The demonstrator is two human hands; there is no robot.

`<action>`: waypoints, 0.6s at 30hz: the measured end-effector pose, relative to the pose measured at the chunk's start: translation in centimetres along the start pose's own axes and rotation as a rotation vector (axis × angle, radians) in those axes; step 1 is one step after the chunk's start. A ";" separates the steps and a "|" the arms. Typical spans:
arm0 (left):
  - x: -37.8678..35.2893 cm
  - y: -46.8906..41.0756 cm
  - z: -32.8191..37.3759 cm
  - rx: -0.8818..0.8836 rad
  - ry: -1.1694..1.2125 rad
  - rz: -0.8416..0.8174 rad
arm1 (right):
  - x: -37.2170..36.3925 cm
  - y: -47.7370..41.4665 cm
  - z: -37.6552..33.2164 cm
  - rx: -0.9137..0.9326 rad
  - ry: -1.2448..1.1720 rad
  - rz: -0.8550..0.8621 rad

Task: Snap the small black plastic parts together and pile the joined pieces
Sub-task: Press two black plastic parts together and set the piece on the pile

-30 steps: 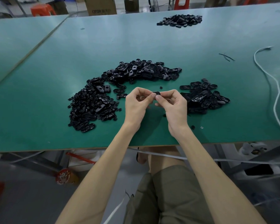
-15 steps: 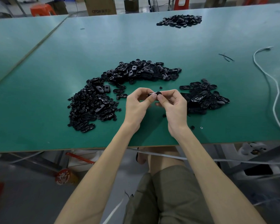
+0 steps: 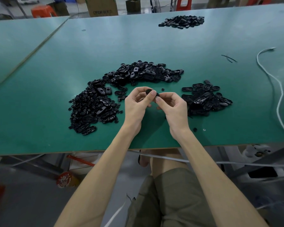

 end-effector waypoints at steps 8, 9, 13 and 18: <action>-0.4 0.1 0.2 -0.043 -0.043 -0.064 | 0.3 -0.1 0.0 0.016 -0.040 0.056; -0.5 0.2 0.2 -0.040 -0.047 -0.080 | 0.4 -0.1 0.1 0.018 -0.042 0.064; -0.4 0.2 0.0 -0.010 -0.051 -0.042 | 0.5 -0.2 0.2 0.013 -0.030 0.065; -0.8 0.4 0.3 -0.042 -0.043 -0.107 | 0.5 -0.2 0.1 0.020 -0.030 0.060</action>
Point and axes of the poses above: each hand's wrist, its own y-axis away from the middle knuckle, its own x-axis out of the back of the hand, z = x × y, the point moved 6 cm from there along -y, towards the middle knuckle, and after that the axes turned 2 degrees about -z, right-handed, at the moved point
